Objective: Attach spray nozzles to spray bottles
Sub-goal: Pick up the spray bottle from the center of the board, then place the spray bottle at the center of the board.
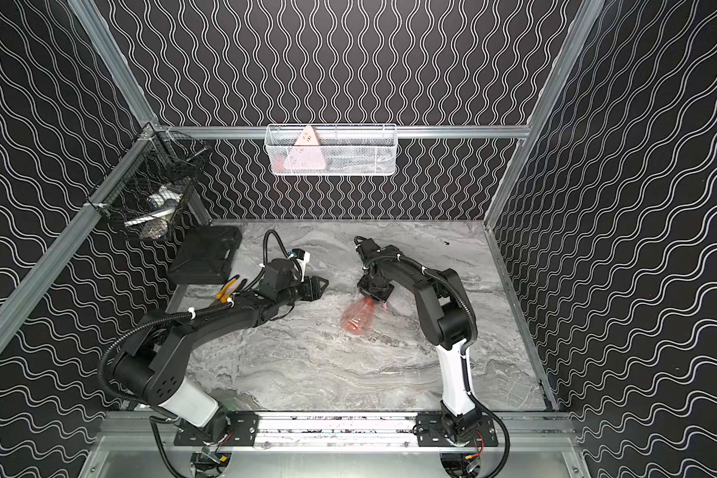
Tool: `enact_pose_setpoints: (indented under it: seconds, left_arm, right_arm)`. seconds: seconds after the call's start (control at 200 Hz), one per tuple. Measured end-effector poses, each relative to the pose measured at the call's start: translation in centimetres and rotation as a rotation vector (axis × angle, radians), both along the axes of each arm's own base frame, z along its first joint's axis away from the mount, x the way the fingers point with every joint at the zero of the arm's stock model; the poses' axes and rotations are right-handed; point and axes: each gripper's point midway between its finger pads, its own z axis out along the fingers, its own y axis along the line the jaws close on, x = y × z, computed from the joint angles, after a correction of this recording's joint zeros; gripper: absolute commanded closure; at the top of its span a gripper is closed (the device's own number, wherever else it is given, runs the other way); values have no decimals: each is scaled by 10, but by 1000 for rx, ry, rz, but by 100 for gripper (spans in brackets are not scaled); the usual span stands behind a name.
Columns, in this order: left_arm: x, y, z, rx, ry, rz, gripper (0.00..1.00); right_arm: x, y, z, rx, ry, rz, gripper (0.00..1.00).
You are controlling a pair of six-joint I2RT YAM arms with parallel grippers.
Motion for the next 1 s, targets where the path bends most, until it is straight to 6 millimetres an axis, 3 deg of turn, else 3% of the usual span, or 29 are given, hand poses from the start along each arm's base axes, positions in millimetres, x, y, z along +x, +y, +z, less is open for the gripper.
enact_pose_setpoints:
  seconds: [0.13, 0.235, 0.405, 0.46, 0.5, 0.565, 0.686, 0.826, 0.931, 1.001]
  left_arm:
    - [0, 5, 5, 15, -13, 22, 40]
    - [-2, 16, 3, 45, -15, 67, 35]
    - [-11, 35, -3, 75, -9, 145, 24]
    - [-14, 39, -6, 75, -3, 163, 16]
    - [-16, 41, -8, 70, 3, 176, 2]
    - [-20, 44, -15, 64, 16, 195, 1]
    - [-25, 47, -25, 58, 39, 225, 1]
    - [-24, 53, -28, 76, 28, 255, 1]
    - [-23, 57, -28, 91, 24, 273, 1]
    - [-20, 58, -25, 98, 15, 282, 1]
  right_arm:
    - [17, -13, 27, -163, -155, 48, 93]
    - [40, -26, 58, -322, -389, 93, 93]
    - [74, -50, 81, -541, -731, 126, 92]
    - [90, -48, 94, -589, -842, 104, 91]
    - [99, -47, 100, -631, -903, 96, 90]
    - [110, -43, 105, -710, -1006, 72, 88]
    - [114, -25, 112, -817, -1168, 60, 81]
    - [102, -3, 117, -887, -1265, 90, 79]
    - [94, -3, 117, -908, -1274, 87, 76]
    - [90, -6, 116, -914, -1278, 71, 69]
